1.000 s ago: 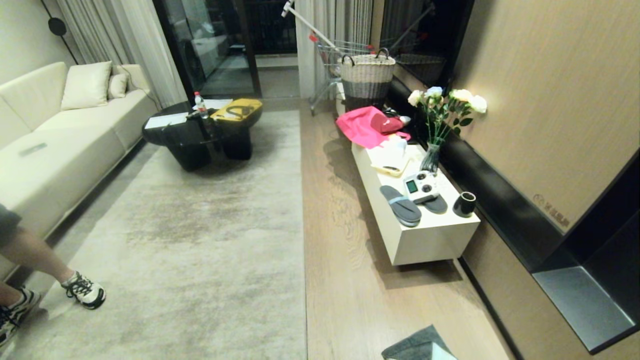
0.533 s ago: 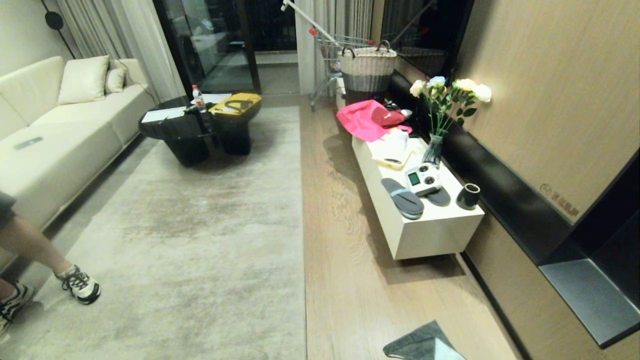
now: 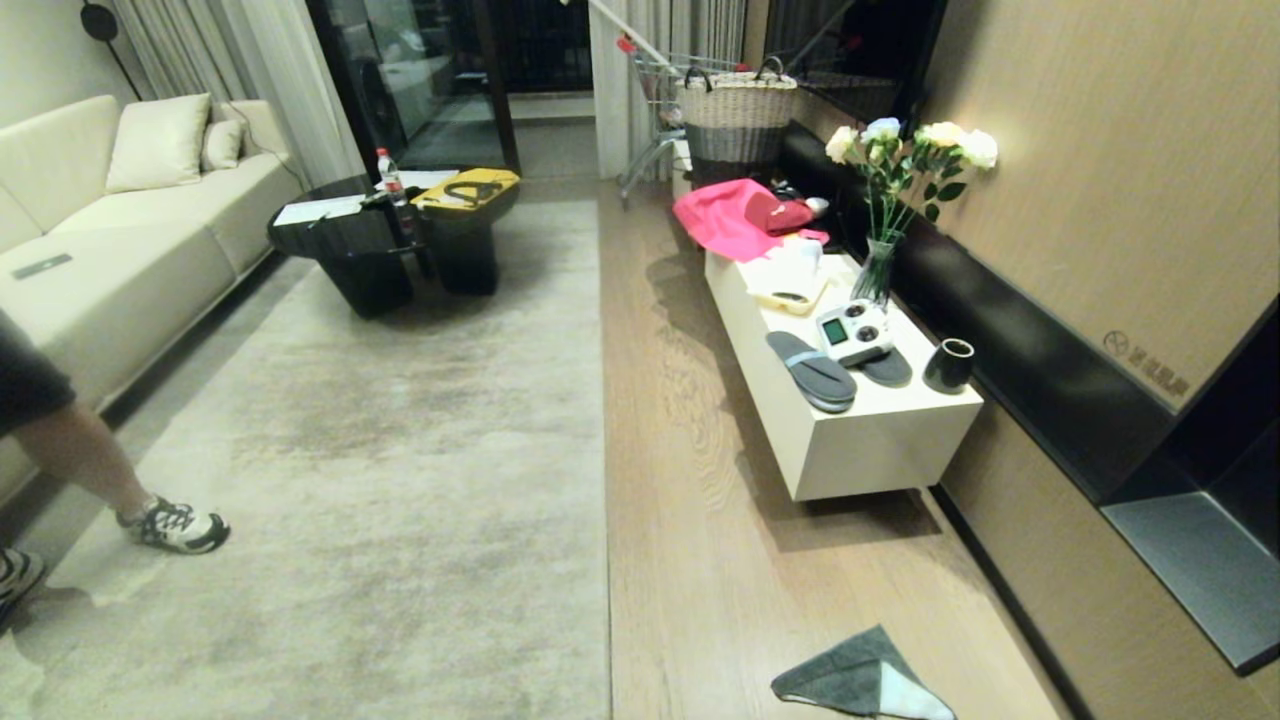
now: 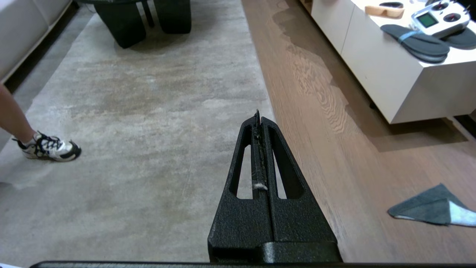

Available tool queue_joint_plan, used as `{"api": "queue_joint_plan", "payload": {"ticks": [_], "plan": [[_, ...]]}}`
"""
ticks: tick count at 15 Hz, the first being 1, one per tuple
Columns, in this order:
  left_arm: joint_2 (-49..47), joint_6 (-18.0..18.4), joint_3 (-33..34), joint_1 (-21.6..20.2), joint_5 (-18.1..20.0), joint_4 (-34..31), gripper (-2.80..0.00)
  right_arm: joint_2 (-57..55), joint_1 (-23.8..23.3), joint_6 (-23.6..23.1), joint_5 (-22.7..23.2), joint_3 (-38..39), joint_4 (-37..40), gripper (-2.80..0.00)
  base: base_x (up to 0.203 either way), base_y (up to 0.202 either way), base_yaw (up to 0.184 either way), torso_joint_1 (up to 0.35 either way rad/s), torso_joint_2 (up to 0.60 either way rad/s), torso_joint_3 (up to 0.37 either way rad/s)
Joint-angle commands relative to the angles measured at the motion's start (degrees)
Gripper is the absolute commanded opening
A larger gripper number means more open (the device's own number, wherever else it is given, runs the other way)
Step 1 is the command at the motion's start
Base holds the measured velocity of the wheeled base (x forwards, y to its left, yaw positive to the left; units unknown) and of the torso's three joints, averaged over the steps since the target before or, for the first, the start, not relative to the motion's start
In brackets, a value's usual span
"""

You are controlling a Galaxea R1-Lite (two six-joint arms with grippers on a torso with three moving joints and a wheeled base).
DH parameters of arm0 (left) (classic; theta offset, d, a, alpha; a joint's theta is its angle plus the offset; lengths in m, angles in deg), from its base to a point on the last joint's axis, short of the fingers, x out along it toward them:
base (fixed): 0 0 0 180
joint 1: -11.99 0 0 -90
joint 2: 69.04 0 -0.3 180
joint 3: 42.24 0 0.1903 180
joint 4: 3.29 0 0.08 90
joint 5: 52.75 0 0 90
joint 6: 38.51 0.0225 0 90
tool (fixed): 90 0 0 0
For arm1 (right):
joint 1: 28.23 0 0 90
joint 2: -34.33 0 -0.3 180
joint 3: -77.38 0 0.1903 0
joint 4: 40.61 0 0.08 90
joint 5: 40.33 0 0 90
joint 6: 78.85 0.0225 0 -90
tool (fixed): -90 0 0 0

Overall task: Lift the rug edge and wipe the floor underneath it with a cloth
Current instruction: Pick up the rag

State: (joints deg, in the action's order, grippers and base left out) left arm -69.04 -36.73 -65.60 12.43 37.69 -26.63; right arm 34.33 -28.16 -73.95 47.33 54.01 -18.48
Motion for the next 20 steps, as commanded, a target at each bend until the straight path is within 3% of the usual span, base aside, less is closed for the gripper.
{"api": "queue_joint_plan", "payload": {"ticks": [1,15,20], "plan": [[0.0,0.0,0.0,0.0,0.0,0.1,-2.80,-0.1,0.0,0.0,0.0,0.0,0.0,-2.80,0.000,0.000,0.000,-0.136,0.51,0.369],[0.0,0.0,0.0,0.0,0.0,0.1,-2.80,-0.1,0.0,0.1,-0.1,0.0,0.0,-2.80,0.000,0.000,0.000,-0.052,0.45,0.403],[0.0,0.0,0.0,0.0,0.0,0.1,-2.80,-0.1,0.0,0.2,-0.1,0.0,0.0,-2.80,0.000,0.000,0.000,0.000,0.02,0.028]]}}
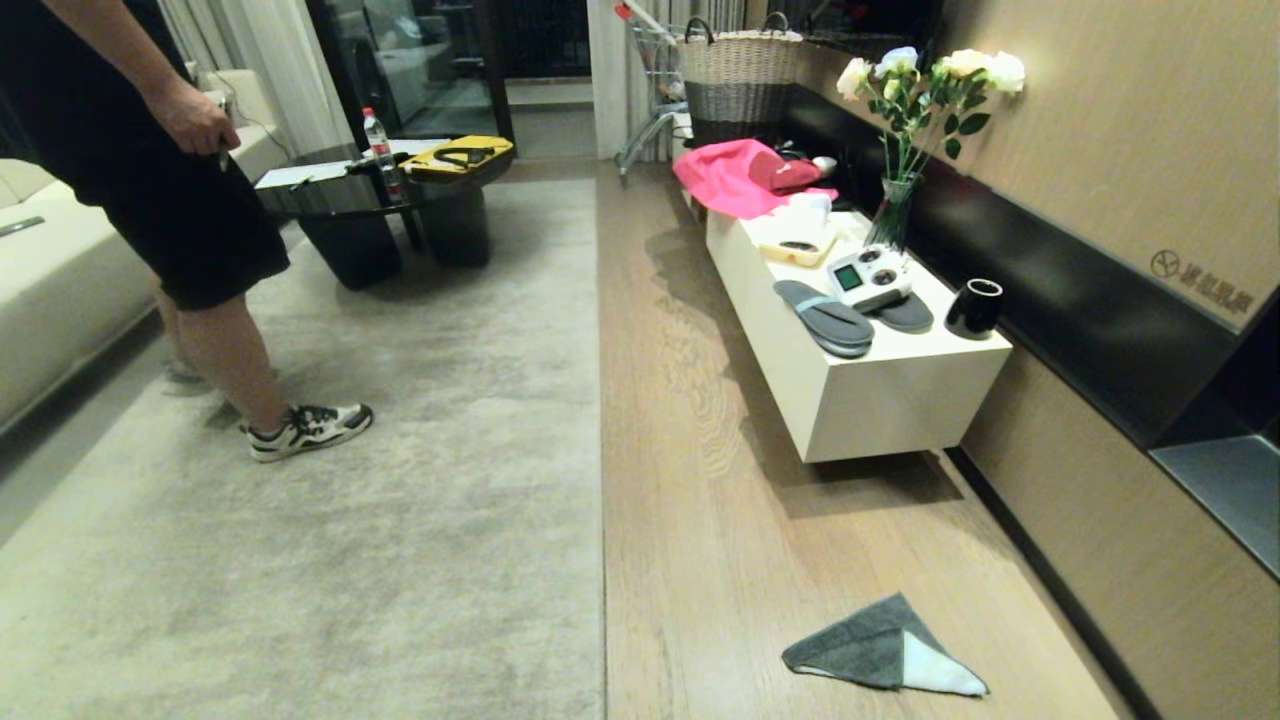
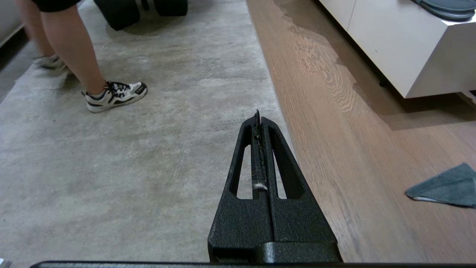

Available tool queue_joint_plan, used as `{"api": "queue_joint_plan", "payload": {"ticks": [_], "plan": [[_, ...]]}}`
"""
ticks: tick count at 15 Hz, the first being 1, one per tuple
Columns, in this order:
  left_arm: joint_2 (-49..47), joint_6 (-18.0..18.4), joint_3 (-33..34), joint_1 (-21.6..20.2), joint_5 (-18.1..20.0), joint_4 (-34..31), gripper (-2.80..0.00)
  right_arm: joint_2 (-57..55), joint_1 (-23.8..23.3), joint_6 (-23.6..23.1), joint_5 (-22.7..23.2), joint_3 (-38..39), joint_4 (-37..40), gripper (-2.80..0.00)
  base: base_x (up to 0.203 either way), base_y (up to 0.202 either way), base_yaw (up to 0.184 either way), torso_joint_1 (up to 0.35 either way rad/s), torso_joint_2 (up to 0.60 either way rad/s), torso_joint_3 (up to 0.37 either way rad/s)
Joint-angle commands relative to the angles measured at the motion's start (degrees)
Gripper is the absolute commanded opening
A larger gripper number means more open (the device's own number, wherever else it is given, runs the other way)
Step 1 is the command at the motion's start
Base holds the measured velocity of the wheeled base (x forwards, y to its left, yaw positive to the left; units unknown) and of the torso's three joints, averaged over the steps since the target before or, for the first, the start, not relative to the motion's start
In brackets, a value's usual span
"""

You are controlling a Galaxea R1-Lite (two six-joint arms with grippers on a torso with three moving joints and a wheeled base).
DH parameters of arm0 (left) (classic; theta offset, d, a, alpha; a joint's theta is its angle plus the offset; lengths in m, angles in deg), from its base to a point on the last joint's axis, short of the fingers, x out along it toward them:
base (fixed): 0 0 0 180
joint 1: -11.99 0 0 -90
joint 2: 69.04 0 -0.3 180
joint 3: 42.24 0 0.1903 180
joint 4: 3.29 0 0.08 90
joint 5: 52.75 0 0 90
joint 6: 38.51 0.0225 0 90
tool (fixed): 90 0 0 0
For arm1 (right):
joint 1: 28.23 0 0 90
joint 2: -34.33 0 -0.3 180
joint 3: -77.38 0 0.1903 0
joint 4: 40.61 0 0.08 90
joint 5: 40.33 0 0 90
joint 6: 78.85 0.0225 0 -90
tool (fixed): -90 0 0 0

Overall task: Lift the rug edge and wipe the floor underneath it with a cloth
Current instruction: Pick up the rag

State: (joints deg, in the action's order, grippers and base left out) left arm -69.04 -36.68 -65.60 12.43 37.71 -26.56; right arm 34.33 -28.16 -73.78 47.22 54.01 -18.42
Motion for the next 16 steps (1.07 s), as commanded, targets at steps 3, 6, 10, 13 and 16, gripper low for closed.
{"api": "queue_joint_plan", "payload": {"ticks": [3,6,10,13,16], "plan": [[0.0,-0.1,0.0,0.0,0.0,0.0,-2.80,0.0,0.0,0.0,-0.1,0.0,0.0,-2.80,0.000,0.000,0.000,0.000,0.00,0.000],[0.0,0.0,0.0,0.0,0.0,0.0,-2.80,0.0,0.0,-0.1,0.0,0.0,-0.1,-2.80,0.000,0.000,0.000,0.007,0.05,0.055],[0.0,0.0,0.0,0.0,0.0,0.0,-2.80,0.0,0.0,-0.1,0.0,0.0,-0.1,-2.80,0.000,0.000,0.000,0.009,0.04,0.047],[0.0,-0.1,0.0,0.0,0.0,0.0,-2.80,0.0,0.0,-0.1,0.0,0.0,-0.1,-2.80,0.000,0.000,0.000,0.000,0.00,0.000],[0.0,0.1,0.0,0.0,0.1,0.0,-2.80,0.0,0.0,-0.1,0.0,0.0,-0.1,-2.80,0.000,0.000,0.000,0.000,0.00,0.000]]}}
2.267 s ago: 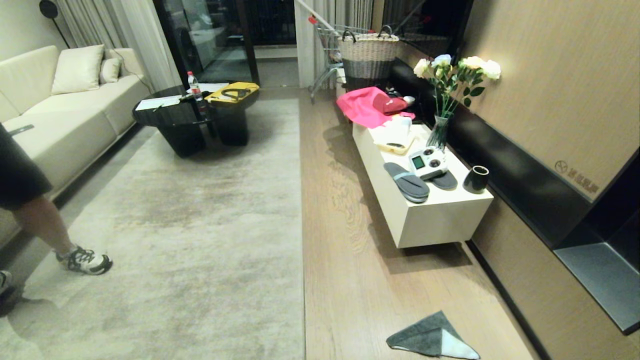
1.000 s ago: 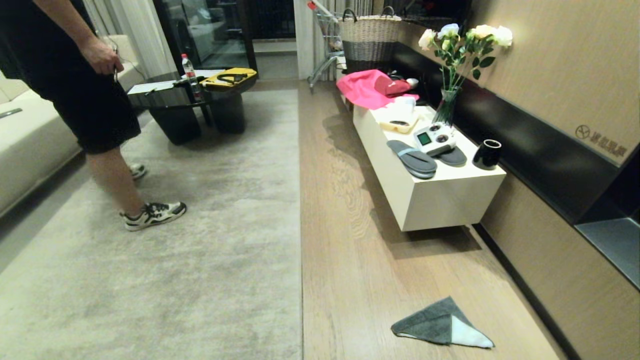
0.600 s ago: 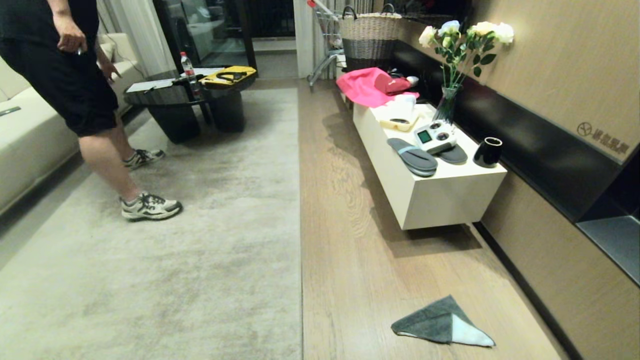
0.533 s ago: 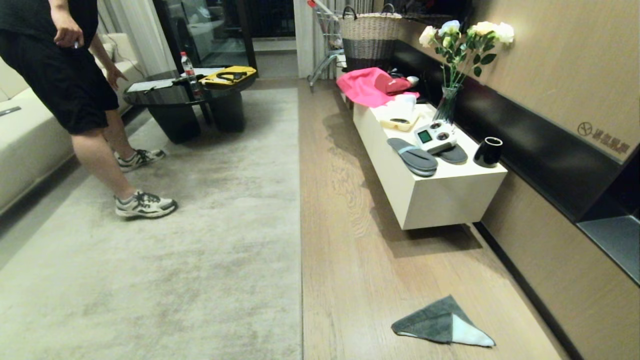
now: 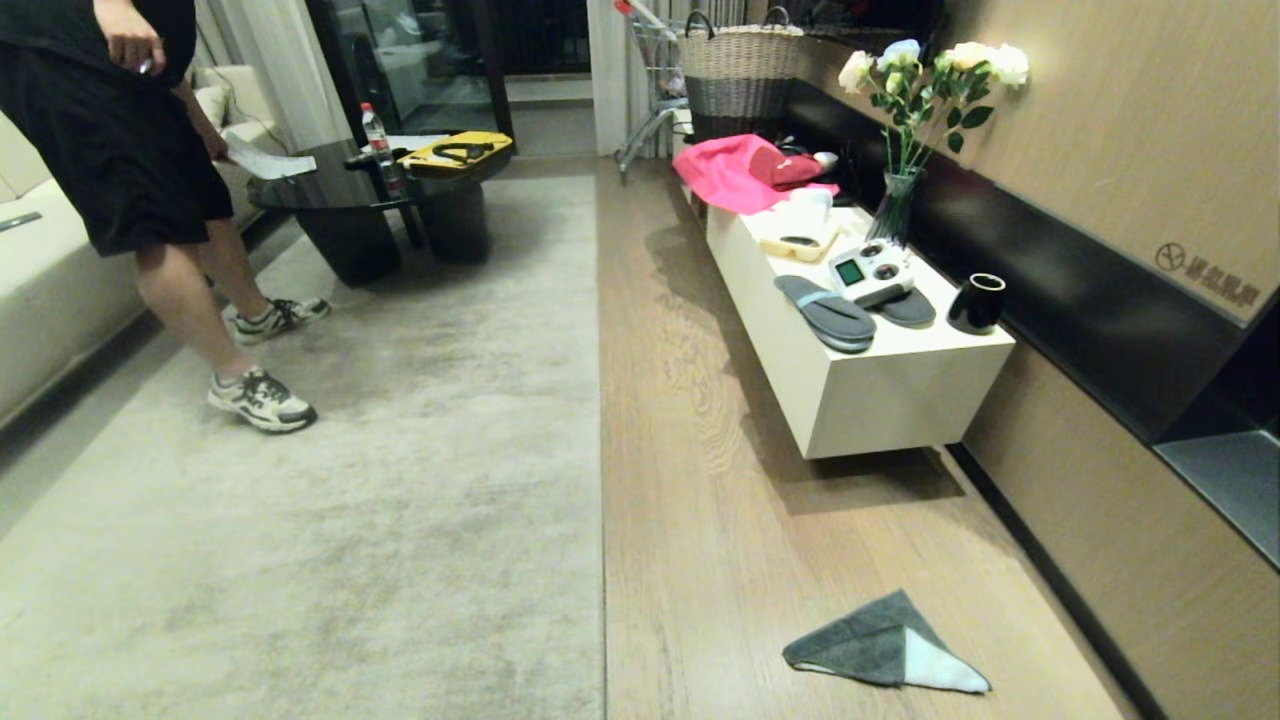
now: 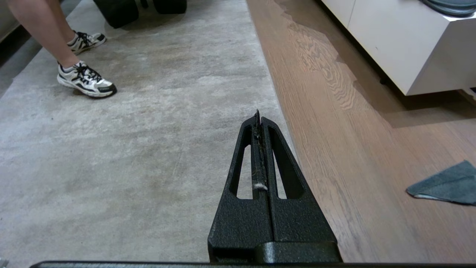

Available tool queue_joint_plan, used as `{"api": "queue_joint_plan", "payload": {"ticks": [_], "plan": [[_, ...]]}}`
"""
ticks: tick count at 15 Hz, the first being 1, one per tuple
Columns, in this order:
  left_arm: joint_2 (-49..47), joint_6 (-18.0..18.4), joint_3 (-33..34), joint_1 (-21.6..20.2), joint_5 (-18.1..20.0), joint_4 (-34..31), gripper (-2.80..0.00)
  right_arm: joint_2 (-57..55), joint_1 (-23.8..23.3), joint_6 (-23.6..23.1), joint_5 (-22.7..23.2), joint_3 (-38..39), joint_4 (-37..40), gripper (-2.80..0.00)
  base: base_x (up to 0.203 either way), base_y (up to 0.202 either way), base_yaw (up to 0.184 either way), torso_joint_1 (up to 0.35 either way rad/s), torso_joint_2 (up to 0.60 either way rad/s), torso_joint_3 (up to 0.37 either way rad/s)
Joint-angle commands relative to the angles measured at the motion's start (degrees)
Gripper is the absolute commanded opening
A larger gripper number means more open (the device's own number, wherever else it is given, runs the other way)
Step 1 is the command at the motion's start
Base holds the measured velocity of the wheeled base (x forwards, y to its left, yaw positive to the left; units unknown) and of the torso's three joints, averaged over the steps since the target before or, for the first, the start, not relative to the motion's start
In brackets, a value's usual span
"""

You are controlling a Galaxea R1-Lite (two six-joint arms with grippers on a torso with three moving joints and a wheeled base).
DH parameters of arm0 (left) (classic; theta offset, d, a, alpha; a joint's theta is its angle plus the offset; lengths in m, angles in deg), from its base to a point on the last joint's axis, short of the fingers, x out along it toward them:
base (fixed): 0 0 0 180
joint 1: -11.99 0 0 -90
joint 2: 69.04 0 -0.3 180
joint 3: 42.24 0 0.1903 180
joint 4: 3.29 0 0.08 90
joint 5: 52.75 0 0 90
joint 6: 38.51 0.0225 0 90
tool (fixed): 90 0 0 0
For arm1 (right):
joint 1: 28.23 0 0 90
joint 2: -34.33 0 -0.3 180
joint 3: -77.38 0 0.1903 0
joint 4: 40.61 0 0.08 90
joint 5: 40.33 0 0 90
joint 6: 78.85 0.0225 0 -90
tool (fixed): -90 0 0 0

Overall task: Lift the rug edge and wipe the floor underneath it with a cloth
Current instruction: Pick up the rag

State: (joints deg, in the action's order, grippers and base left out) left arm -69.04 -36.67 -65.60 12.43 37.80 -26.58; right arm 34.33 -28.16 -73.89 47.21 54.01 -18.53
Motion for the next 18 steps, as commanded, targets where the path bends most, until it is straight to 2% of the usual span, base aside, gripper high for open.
{"api": "queue_joint_plan", "payload": {"ticks": [1,10,18], "plan": [[0.0,0.1,0.0,0.0,0.1,0.0,-2.80,0.0,0.0,0.0,0.0,0.0,0.0,-2.80,0.000,0.000,0.000,0.000,0.00,0.000],[0.0,-0.1,0.0,0.0,0.1,0.0,-2.80,0.0,0.0,0.0,0.0,0.0,0.0,-2.80,0.000,0.000,0.000,0.001,0.00,-0.007],[0.0,-0.1,0.0,0.0,0.2,0.0,-2.80,0.0,0.0,0.0,0.0,0.0,0.0,-2.80,0.000,0.000,0.000,0.003,0.00,-0.179]]}}
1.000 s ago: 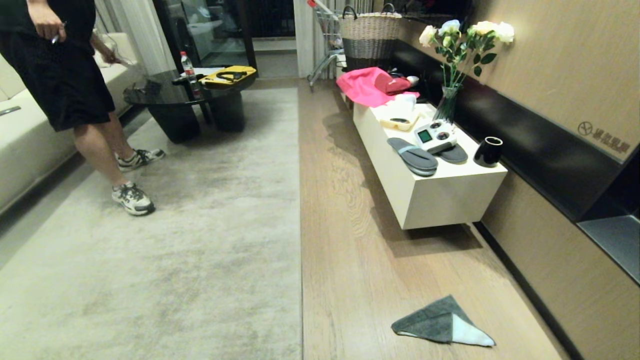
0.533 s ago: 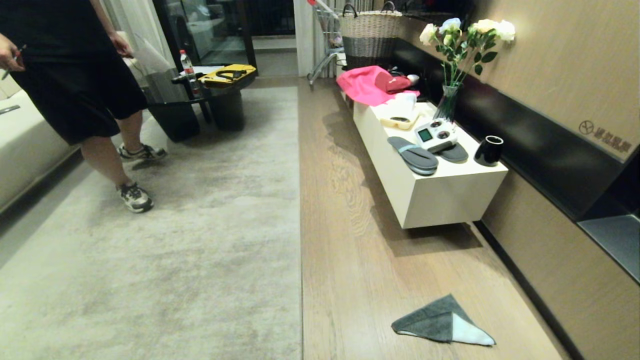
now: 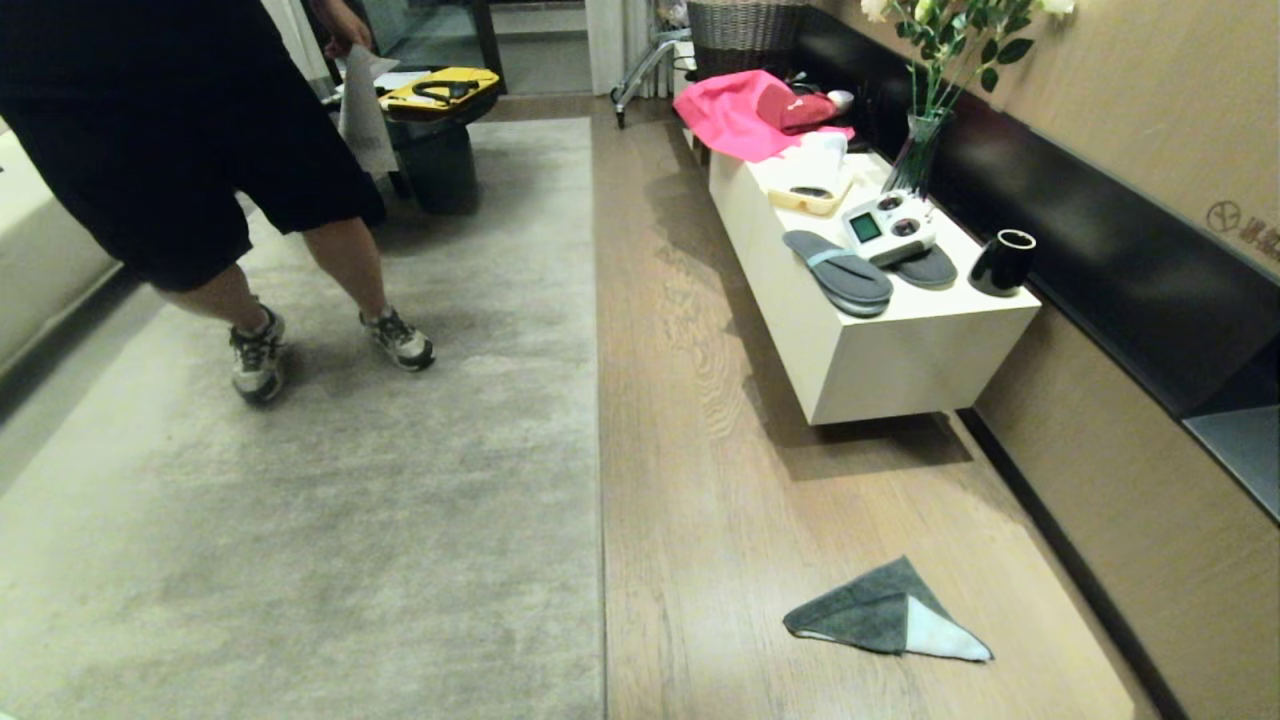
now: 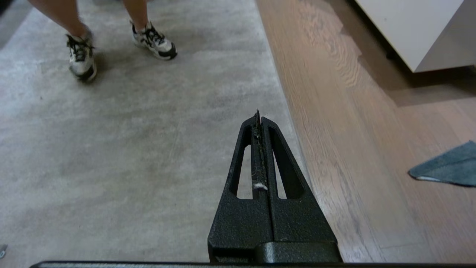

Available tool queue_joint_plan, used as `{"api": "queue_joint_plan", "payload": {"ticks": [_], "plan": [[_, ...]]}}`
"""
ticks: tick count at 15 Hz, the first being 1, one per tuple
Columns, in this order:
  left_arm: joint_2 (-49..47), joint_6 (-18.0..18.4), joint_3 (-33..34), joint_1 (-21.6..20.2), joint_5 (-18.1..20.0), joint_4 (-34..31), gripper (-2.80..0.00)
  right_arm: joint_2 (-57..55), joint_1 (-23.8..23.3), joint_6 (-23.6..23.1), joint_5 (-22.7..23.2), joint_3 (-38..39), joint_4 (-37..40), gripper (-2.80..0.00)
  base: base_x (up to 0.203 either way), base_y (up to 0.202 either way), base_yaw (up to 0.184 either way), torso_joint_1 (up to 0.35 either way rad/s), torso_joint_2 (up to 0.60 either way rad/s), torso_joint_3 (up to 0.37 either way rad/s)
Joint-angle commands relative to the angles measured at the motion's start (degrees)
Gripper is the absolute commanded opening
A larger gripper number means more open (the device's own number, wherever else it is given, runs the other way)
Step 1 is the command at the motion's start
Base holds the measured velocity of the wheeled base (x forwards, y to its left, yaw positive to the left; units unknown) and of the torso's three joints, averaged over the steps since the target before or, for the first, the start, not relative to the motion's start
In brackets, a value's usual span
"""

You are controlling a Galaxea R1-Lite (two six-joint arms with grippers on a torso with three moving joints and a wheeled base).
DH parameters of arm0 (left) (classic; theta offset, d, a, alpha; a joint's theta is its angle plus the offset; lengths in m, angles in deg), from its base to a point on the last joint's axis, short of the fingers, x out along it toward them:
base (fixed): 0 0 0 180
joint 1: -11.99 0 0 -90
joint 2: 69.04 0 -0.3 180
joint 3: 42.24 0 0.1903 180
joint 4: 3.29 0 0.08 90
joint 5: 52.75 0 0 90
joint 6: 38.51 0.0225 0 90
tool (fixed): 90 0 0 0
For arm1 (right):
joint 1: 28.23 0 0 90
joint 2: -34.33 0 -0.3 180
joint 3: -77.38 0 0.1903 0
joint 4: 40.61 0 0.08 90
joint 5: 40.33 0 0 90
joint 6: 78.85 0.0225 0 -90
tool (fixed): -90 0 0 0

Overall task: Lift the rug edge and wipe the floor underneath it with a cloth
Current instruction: Pick up the rag

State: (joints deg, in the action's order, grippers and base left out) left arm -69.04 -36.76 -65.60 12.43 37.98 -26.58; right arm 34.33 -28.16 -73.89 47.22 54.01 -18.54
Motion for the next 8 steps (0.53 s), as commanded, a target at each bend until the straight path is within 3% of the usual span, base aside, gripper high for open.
{"api": "queue_joint_plan", "payload": {"ticks": [1,8], "plan": [[0.0,0.0,0.0,0.0,-0.1,0.0,-2.80,0.0,0.0,0.0,0.0,0.0,0.0,-2.80,0.000,0.000,0.000,0.007,0.00,-0.198],[0.0,0.0,0.0,0.0,-0.1,0.0,-2.80,0.0,0.0,0.0,0.0,0.0,0.0,-2.80,0.000,0.000,0.000,0.004,0.00,-0.197]]}}
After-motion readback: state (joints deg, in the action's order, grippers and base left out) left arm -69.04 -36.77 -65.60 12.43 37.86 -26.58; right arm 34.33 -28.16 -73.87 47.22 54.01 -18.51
